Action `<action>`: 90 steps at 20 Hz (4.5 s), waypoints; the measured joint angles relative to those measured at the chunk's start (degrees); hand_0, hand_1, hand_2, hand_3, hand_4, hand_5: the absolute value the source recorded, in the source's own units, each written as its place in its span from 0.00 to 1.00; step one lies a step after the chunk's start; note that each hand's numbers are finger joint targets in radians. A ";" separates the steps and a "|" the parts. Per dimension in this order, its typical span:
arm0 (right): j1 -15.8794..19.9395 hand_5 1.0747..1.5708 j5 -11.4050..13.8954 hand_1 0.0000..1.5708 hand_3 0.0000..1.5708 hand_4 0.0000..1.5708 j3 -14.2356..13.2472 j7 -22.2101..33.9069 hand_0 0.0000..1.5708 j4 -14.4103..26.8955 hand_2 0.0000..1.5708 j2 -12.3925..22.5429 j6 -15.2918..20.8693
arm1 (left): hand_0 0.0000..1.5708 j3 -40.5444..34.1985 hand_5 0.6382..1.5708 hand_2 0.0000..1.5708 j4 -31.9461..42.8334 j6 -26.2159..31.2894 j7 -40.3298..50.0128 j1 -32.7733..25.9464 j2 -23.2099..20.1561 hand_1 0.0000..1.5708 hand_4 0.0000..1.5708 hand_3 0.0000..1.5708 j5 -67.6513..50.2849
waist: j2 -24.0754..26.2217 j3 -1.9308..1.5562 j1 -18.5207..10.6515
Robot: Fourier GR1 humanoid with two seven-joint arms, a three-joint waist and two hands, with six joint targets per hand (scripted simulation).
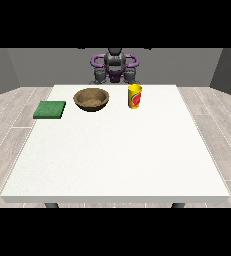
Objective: Pick the cup and pour the ball into the bowl, then pick the bowl and place it on the pad
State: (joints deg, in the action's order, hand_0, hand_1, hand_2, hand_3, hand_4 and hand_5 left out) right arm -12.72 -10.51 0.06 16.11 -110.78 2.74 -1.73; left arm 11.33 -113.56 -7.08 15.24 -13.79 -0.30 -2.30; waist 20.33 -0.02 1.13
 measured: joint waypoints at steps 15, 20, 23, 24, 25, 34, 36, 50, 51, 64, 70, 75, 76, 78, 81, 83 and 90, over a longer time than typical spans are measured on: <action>4.25 1.00 -4.13 0.00 0.00 0.19 -8.07 -22.53 0.00 11.28 0.00 3.23 -10.76 | 0.00 3.91 0.92 0.00 18.70 -8.23 -29.22 9.12 0.28 0.00 0.00 0.00 4.03 | -21.01 0.01 2.63; 5.98 1.00 -4.38 0.00 0.00 0.16 -10.57 -27.52 0.00 16.74 0.00 5.14 -14.11 | 0.00 1.44 0.90 0.00 26.12 -9.82 -33.50 15.26 -0.04 0.00 0.00 0.00 4.14 | -23.67 0.01 3.36; 7.13 1.00 -4.53 0.00 0.00 0.14 -11.87 -29.40 0.00 19.13 0.00 6.35 -15.76 | 0.00 -1.76 0.90 0.00 31.21 -9.03 -36.13 18.65 -0.43 0.00 0.00 0.00 3.60 | -24.54 0.01 3.61; 7.79 1.00 -4.45 0.00 0.00 0.15 -12.34 -29.96 0.00 20.13 0.00 6.45 -15.69 | 0.00 -2.60 0.89 0.00 32.91 -8.57 -37.47 19.33 -0.53 0.00 0.00 0.00 3.36 | -24.75 0.02 3.34; 8.02 1.00 -4.22 0.00 0.00 0.17 -12.31 -30.31 0.00 20.62 0.00 6.34 -15.76 | 0.00 -3.78 0.88 0.00 34.96 -8.35 -38.60 20.49 -0.69 0.00 0.00 0.00 3.16 | -24.99 0.02 3.51; 9.48 1.00 -5.03 0.00 0.00 0.17 -14.66 -31.89 0.00 24.69 0.00 8.91 -19.61 | 0.00 -9.18 0.91 0.00 51.63 -9.42 -47.56 27.70 -0.62 0.00 0.00 0.00 1.58 | -25.54 0.03 5.34; 10.28 1.00 -5.26 0.00 0.00 0.17 -15.16 -33.15 0.00 25.46 0.00 9.33 -20.50 | 0.39 -10.15 0.88 0.00 55.09 -10.30 -50.02 29.16 -0.31 0.39 0.00 0.00 1.66 | -26.91 0.03 5.93; 13.71 1.00 -12.23 0.00 0.00 0.25 -21.45 -31.24 0.00 31.67 0.00 16.78 -27.38 | 0.84 -8.71 0.99 1.00 68.79 -25.76 -54.56 35.40 -0.69 0.84 0.77 1.00 8.77 | -27.56 -0.11 8.90; 13.62 1.00 -12.30 0.00 0.00 0.27 -21.54 -30.90 0.00 32.23 0.00 17.16 -27.74 | 0.85 -8.04 0.99 1.00 69.13 -26.91 -52.44 36.37 -1.39 0.85 0.77 1.00 10.27 | -26.61 -0.09 8.97; 19.22 0.99 -11.17 0.00 0.00 0.41 -20.44 -21.41 0.00 37.02 0.00 18.83 -22.62 | 0.81 9.43 0.99 1.00 84.01 -36.89 -17.65 53.71 -5.21 0.81 0.75 0.98 41.87 | -16.58 -0.22 6.14; 18.92 0.98 -10.35 0.00 0.00 0.41 -21.25 -21.68 0.00 41.28 0.00 18.94 -21.89 | 0.51 16.17 1.00 1.00 90.06 -31.71 -2.81 61.78 -3.58 0.51 0.68 0.78 53.81 | -13.29 -0.15 3.51; 20.17 0.98 -10.84 0.00 0.00 0.42 -21.27 -21.00 0.00 43.23 0.00 19.17 -22.63 | 0.51 20.96 1.00 1.00 90.16 -25.79 8.13 65.40 -0.98 0.51 0.60 0.77 60.11 | -12.51 -0.09 4.27; 20.52 0.98 -11.13 0.00 0.00 0.42 -21.84 -21.62 0.00 44.40 0.00 19.78 -23.35 | 0.51 22.24 1.00 1.00 89.28 -24.90 10.12 65.63 -0.70 0.51 0.58 0.78 61.30 | -12.82 -0.07 4.10; 21.85 0.98 -10.76 0.00 0.00 0.42 -21.56 -21.87 0.00 45.57 0.00 19.85 -23.43 | 0.37 25.10 1.00 1.00 87.36 -22.48 14.63 65.79 -0.33 0.37 0.52 0.76 63.46 | -13.26 -0.06 4.62; 22.63 0.98 -9.59 0.00 0.00 0.42 -21.07 -23.00 0.00 47.02 0.00 19.53 -23.12 | 0.17 29.01 1.00 0.83 84.69 -18.15 18.42 65.86 -0.02 0.17 0.43 0.87 66.44 | -13.23 -0.05 4.53; 22.89 0.98 -8.77 0.00 0.00 0.42 -20.15 -23.13 0.00 47.21 0.00 18.76 -22.76 | 0.00 30.88 1.00 0.67 83.18 -13.96 20.02 66.72 0.09 0.00 0.47 0.88 67.58 | -12.82 -0.03 5.31; 24.44 1.00 -7.79 0.00 0.00 0.45 -18.96 -23.53 0.00 48.24 0.00 17.89 -22.57 | 0.00 34.50 1.00 0.73 75.88 -2.08 21.74 68.80 0.04 0.00 0.57 0.92 69.55 | -13.48 -0.01 6.02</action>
State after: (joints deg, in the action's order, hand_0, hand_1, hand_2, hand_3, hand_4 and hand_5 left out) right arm 11.71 -18.30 -18.90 -7.42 -62.54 20.62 -24.29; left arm 45.83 -37.68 -9.16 36.98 55.01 -0.25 67.24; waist 6.85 -0.02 7.16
